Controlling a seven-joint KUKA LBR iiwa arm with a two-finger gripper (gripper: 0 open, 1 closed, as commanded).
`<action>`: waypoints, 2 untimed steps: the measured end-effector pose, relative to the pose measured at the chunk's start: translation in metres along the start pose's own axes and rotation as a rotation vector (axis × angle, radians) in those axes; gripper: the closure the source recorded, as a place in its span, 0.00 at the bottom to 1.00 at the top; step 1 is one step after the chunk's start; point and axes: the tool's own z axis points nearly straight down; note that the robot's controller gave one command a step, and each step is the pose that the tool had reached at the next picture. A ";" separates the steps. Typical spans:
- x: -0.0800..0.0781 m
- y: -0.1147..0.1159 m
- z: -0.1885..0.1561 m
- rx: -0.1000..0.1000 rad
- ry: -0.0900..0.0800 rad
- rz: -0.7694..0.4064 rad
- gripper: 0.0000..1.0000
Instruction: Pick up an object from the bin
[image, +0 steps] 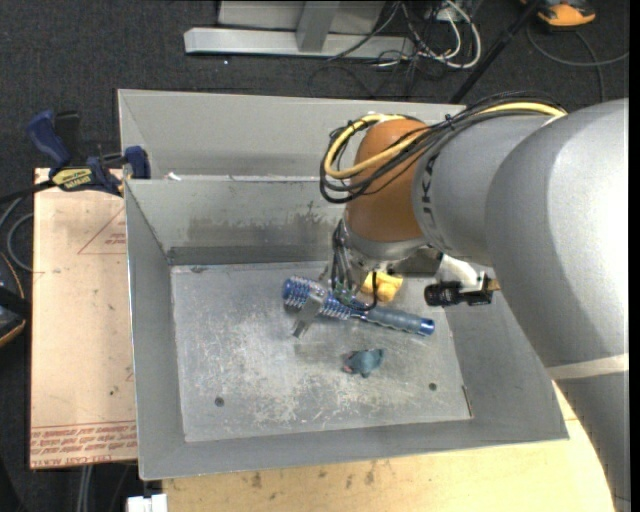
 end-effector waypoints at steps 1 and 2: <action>-0.013 -0.002 0.026 -0.007 -0.005 0.129 0.00; -0.014 0.000 0.023 -0.005 -0.005 0.126 0.00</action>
Offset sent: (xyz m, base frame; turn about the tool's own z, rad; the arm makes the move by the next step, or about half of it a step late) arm 0.0065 -0.0117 -0.0294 0.1345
